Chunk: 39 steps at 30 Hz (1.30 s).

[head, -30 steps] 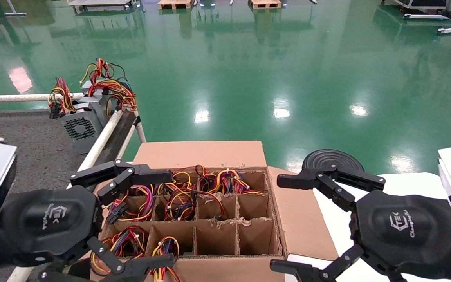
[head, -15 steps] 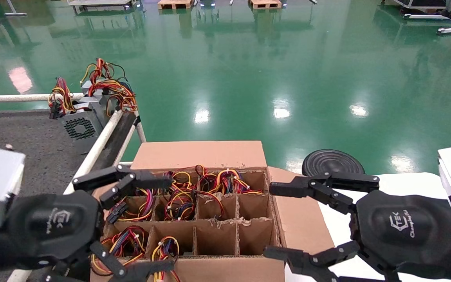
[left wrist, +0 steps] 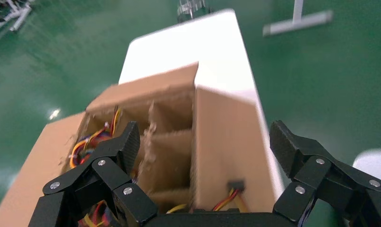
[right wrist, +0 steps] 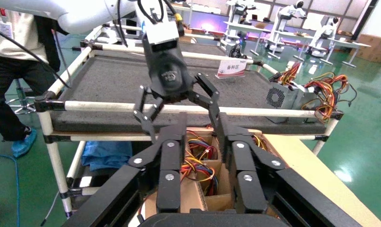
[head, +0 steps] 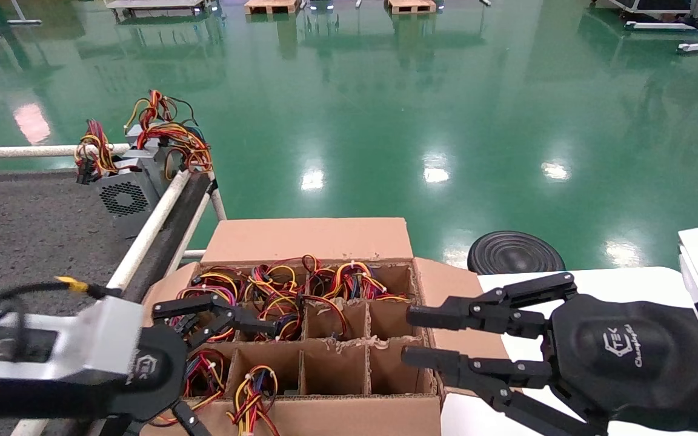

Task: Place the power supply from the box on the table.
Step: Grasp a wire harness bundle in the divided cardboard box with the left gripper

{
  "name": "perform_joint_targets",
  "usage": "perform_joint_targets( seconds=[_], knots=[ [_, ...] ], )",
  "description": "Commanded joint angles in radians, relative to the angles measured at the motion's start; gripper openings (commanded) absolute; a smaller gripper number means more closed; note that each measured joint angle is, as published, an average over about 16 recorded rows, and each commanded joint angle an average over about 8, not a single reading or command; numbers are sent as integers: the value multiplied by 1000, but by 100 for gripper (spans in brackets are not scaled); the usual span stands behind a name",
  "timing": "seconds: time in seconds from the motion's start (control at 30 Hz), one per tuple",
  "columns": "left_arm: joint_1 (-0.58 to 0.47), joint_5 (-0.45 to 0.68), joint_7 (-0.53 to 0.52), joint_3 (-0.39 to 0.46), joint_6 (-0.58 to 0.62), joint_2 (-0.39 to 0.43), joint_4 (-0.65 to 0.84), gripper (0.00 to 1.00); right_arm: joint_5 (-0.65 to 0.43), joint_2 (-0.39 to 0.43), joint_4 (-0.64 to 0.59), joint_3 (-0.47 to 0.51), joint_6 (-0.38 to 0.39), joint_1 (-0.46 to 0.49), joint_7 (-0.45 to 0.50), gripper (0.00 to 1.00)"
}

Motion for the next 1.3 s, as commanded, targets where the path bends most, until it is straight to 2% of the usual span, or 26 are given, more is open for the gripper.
perform_joint_targets(
  seconds=[0.03,0.33,0.53,0.83,1.3],
  knots=[
    [-38,48,17,24,5,9,0,100,0,0,0,0,0,0,0,0],
    [-161,208,175,149,19,67,22,100,0,0,0,0,0,0,0,0],
    [-215,258,283,230,29,97,54,100,0,0,0,0,0,0,0,0],
    [-255,237,389,308,39,112,115,100,0,0,0,0,0,0,0,0],
    [-287,168,479,398,52,120,192,100,0,0,0,0,0,0,0,0]
  ],
)
